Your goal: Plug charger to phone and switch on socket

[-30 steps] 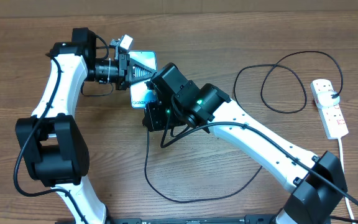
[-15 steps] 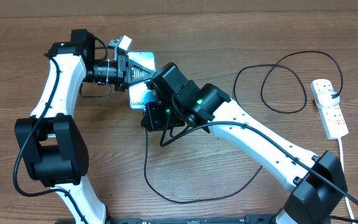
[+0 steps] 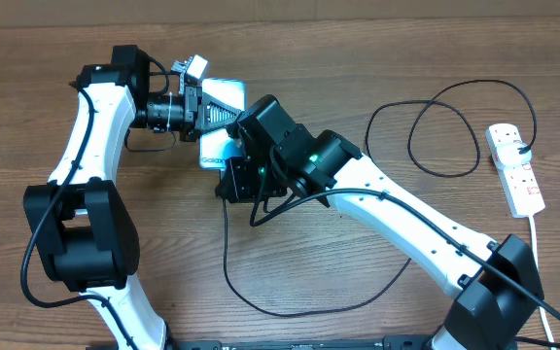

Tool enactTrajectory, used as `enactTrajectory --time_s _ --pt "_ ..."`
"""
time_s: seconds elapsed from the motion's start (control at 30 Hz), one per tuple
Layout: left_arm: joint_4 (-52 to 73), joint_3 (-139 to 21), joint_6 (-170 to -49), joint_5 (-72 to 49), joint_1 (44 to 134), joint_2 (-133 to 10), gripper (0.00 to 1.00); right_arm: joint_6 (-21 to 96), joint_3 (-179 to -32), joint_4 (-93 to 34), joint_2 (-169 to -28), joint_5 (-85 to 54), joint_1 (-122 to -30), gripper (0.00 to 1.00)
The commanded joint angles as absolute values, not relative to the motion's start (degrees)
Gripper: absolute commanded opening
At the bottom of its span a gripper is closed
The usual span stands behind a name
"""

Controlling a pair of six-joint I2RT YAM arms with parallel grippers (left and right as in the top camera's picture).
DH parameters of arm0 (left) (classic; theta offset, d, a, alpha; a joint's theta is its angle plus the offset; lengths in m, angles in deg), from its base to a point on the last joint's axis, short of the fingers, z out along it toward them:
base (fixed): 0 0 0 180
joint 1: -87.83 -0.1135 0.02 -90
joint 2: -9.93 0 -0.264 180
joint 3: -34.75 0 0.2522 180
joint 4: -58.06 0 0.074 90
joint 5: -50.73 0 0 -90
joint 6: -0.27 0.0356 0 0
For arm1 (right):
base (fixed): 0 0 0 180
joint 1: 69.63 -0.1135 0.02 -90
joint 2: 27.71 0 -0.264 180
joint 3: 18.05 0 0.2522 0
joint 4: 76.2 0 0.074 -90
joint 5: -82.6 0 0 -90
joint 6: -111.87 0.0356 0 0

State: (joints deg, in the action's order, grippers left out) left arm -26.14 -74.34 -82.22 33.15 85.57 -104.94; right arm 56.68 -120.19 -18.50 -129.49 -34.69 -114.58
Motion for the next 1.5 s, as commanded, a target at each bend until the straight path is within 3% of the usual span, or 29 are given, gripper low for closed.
enactTrajectory --time_s 0.0,0.13,0.17,0.23,0.27,0.47,0.6,0.67,0.8,1.07,1.3,1.47 --pt "-29.6 -74.0 -79.4 33.6 88.0 -103.2 0.04 57.5 -121.5 -23.8 -129.5 -26.9 -109.5 0.04" --pt "-29.6 -74.0 -79.4 33.7 88.0 -103.2 0.04 57.1 -121.5 -23.6 -129.5 -28.9 -108.9 0.04" --pt "-29.5 -74.0 -79.4 33.7 88.0 -103.2 0.04 55.6 -121.5 -23.4 -129.5 -31.0 -108.8 0.17" --pt "-29.1 -74.0 -79.4 33.8 87.8 -103.2 0.04 52.3 -121.5 -22.8 -129.5 -35.0 -108.8 0.81" --pt "-28.9 -74.0 -79.4 33.8 87.8 -103.2 0.04 50.8 -121.5 -22.0 -129.5 -36.8 -108.7 1.00" --pt "-28.8 -74.0 -79.4 34.2 87.7 -103.2 0.04 46.9 -121.5 -17.5 -129.4 -39.2 -104.7 1.00" --pt "-29.6 -74.0 -79.4 41.0 87.7 -103.2 0.04 46.9 -121.5 -19.1 -129.4 -46.9 -99.9 0.99" --pt "-29.7 -74.0 -79.5 45.3 87.7 -103.2 0.04 46.8 -121.5 -20.8 -129.4 -53.1 -97.7 0.93" --pt "-29.6 -74.0 -80.8 50.5 87.8 -103.2 0.04 46.9 -121.5 -24.7 -129.4 -64.0 -95.6 0.63" --pt "-29.0 -74.0 -82.6 51.3 87.8 -103.2 0.04 46.9 -121.5 -25.6 -129.5 -65.9 -97.6 0.62" --pt "-29.2 -74.0 -83.5 51.3 87.9 -103.2 0.04 47.2 -121.5 -26.2 -129.5 -61.5 -99.6 0.43" --pt "-29.4 -74.0 -83.9 51.3 87.9 -103.2 0.04 48.6 -121.5 -26.2 -129.6 -55.7 -101.2 0.41"
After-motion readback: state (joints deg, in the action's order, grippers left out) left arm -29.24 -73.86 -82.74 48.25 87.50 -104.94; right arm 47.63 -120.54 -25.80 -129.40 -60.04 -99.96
